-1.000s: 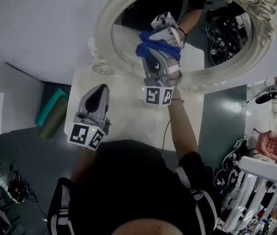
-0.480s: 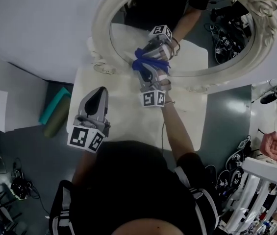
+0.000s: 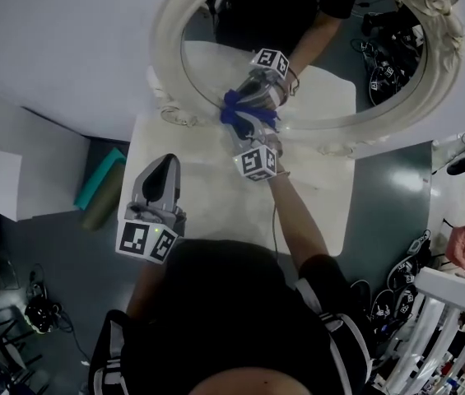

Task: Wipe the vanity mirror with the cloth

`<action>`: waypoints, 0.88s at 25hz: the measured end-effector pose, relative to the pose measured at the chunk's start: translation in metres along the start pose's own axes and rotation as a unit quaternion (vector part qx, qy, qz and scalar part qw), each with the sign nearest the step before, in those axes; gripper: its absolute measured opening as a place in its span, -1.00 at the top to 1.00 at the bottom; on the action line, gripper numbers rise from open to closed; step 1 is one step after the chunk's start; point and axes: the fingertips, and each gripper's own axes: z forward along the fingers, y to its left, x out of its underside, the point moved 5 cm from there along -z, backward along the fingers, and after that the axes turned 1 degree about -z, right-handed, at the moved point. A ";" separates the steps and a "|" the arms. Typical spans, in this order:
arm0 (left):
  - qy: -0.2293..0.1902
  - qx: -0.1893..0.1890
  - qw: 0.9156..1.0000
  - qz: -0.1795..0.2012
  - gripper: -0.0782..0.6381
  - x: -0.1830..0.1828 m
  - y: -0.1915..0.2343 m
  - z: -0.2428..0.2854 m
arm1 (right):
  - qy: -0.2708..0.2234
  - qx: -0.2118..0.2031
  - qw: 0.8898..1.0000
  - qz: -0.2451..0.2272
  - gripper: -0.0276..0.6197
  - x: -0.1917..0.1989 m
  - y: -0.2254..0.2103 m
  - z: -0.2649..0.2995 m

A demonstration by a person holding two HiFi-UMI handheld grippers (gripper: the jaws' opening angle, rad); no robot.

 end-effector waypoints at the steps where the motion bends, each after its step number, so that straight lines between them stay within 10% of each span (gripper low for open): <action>1: -0.001 -0.002 1.000 0.000 0.75 0.000 -0.001 -0.002 | 0.009 -0.016 1.000 0.016 0.72 0.005 0.003 0.003; 8: -0.003 -0.018 1.000 0.005 0.75 -0.001 -0.005 -0.018 | 0.018 -0.073 0.994 0.082 0.72 0.012 0.008 0.008; 14: -0.006 -0.009 1.000 0.002 0.75 -0.001 -0.007 -0.024 | -0.006 -0.171 0.960 0.223 0.72 0.007 -0.003 -0.003; 22: -0.015 0.035 0.999 0.007 0.75 -0.004 -0.024 -0.003 | -0.233 0.063 0.900 0.363 0.72 -0.044 -0.058 -0.126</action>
